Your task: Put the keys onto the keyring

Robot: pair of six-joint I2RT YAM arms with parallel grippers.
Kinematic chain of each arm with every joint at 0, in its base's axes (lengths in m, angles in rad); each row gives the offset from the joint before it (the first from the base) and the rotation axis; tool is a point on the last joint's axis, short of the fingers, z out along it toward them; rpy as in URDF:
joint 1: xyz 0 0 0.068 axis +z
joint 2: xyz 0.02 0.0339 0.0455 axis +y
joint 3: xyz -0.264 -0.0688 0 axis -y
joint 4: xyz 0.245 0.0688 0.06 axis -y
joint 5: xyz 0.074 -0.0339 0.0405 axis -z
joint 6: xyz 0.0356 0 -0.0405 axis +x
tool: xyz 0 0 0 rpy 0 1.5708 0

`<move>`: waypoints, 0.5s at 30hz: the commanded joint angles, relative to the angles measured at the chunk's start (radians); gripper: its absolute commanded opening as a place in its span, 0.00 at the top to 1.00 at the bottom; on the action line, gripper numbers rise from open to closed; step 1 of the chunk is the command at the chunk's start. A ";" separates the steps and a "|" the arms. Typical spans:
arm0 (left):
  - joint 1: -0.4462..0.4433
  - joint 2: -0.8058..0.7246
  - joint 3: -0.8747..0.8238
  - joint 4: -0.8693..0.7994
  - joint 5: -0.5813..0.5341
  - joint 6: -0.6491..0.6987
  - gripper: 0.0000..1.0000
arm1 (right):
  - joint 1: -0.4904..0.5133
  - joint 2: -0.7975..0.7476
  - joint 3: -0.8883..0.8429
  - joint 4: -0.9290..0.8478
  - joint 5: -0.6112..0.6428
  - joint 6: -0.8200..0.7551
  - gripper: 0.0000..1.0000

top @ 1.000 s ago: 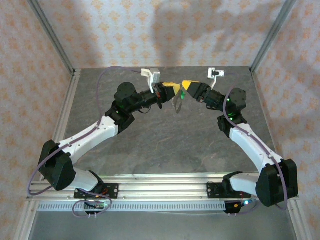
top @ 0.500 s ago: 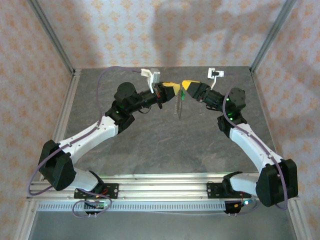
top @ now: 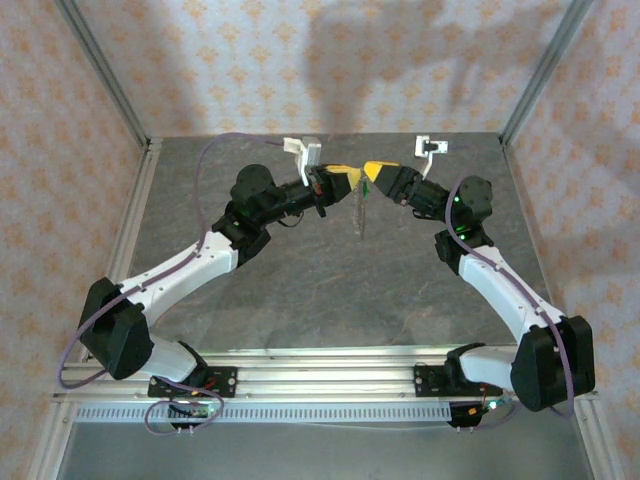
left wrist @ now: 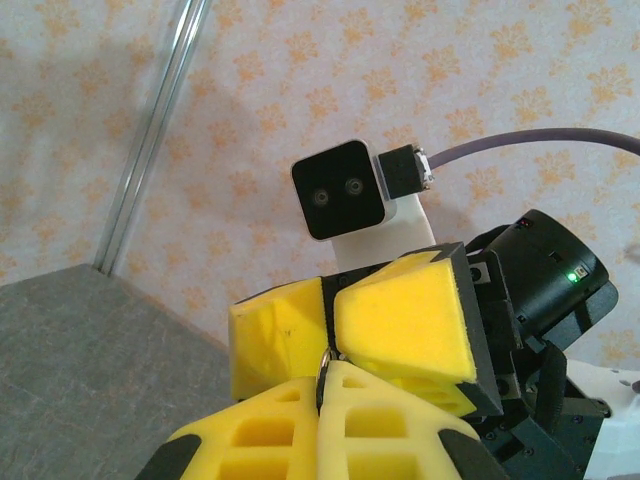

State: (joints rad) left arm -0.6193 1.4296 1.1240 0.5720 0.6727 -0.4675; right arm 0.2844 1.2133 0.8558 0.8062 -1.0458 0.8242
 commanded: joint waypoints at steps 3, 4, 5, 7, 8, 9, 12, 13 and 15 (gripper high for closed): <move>-0.003 0.008 0.034 0.094 -0.009 -0.017 1.00 | 0.014 -0.024 0.004 0.057 -0.100 0.008 0.65; -0.003 0.010 0.035 0.098 -0.010 -0.022 1.00 | 0.014 -0.024 0.003 0.057 -0.101 0.009 0.66; -0.004 0.012 0.037 0.098 -0.012 -0.024 1.00 | 0.013 -0.025 0.002 0.057 -0.104 0.009 0.67; -0.003 0.015 0.041 0.098 -0.019 -0.031 1.00 | 0.013 -0.025 -0.003 0.056 -0.107 0.010 0.72; -0.004 0.018 0.042 0.101 -0.022 -0.035 1.00 | 0.013 -0.025 -0.004 0.056 -0.108 0.011 0.74; -0.003 0.020 0.043 0.104 -0.024 -0.038 1.00 | 0.013 -0.024 -0.007 0.056 -0.109 0.010 0.75; -0.003 0.025 0.047 0.107 -0.025 -0.045 1.00 | 0.013 -0.025 -0.011 0.051 -0.106 0.006 0.81; -0.003 0.026 0.049 0.107 -0.028 -0.046 1.00 | 0.013 -0.026 -0.010 0.045 -0.105 0.002 0.83; -0.003 0.026 0.049 0.107 -0.030 -0.045 1.00 | 0.014 -0.025 -0.013 0.028 -0.100 -0.013 0.84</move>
State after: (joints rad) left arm -0.6201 1.4506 1.1309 0.6006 0.6685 -0.5014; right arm 0.2890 1.2087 0.8524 0.8120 -1.0962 0.8371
